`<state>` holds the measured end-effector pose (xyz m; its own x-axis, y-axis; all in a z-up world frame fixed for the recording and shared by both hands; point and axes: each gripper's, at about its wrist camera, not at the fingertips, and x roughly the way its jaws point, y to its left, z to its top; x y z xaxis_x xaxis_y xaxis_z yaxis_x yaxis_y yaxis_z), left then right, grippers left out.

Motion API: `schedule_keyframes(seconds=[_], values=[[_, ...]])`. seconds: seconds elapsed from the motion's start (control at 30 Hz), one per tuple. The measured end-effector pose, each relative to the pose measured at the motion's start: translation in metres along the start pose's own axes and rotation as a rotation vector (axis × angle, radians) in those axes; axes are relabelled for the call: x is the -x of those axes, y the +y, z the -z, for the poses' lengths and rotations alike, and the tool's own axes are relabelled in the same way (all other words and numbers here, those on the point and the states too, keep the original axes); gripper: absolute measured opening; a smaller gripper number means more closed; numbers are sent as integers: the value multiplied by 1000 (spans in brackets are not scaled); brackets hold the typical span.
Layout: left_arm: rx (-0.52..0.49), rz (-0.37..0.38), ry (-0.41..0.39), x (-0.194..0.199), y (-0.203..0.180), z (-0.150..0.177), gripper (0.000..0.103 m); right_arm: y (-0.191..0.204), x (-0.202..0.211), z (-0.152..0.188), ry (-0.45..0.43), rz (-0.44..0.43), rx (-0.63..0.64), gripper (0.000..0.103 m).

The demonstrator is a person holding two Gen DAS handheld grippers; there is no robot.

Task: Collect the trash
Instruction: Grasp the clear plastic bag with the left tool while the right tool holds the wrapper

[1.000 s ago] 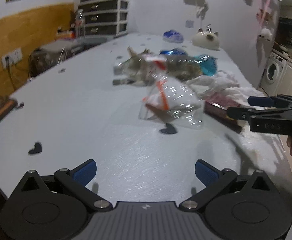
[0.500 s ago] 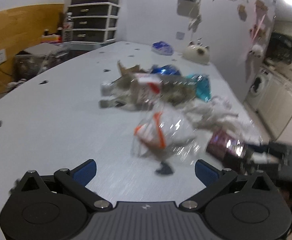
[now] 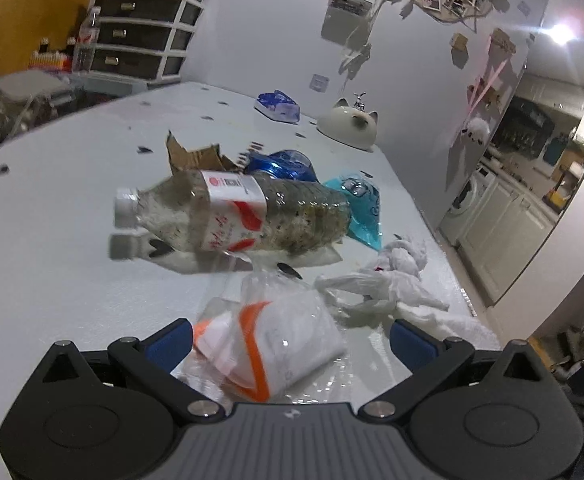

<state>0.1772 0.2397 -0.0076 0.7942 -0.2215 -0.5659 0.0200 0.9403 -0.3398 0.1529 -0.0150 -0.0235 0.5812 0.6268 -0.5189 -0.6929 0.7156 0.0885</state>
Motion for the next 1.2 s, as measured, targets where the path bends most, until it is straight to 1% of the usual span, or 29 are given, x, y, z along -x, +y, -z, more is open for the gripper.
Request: schedule_keyframes(seconds=[0.07,0.13,0.23,0.27,0.33,0.37,0.53,0.63,0.7,0.87,0.93,1.0,1.03,1.07,1.1,1.2], values=[[10,39,4,0,-1,4,102,6,2,6,22,-21,15,58],[-3,60,5,2,-6,8,101,10,5,11,31,-33,24,58],[-20,102,4,8,-15,16,96,12,9,13,25,-24,-2,59],[-16,103,-2,10,-18,17,94,12,9,13,20,-16,-15,61],[-1,108,-10,11,-22,19,91,15,8,12,13,2,-24,61],[6,118,-11,11,-22,19,88,17,6,11,15,8,-27,61],[53,143,-18,2,-23,18,81,18,-6,10,50,22,-59,61],[90,162,-21,-6,-20,18,74,18,-9,10,67,19,-66,60],[105,164,-19,-12,-18,19,64,18,-10,10,72,28,-73,56],[183,183,8,-28,-7,21,56,20,-11,10,74,36,-72,56],[219,184,8,-31,-3,22,48,20,-10,11,75,37,-75,56],[245,185,5,-31,0,21,33,19,-10,11,74,35,-89,55],[245,182,5,-30,1,21,28,18,-9,11,73,34,-99,54],[239,177,6,-29,0,21,20,16,-9,10,72,35,-108,53],[233,172,9,-28,-1,21,17,15,-8,10,72,38,-113,53],[202,145,-7,-20,-8,23,15,13,-6,11,71,43,-121,52]])
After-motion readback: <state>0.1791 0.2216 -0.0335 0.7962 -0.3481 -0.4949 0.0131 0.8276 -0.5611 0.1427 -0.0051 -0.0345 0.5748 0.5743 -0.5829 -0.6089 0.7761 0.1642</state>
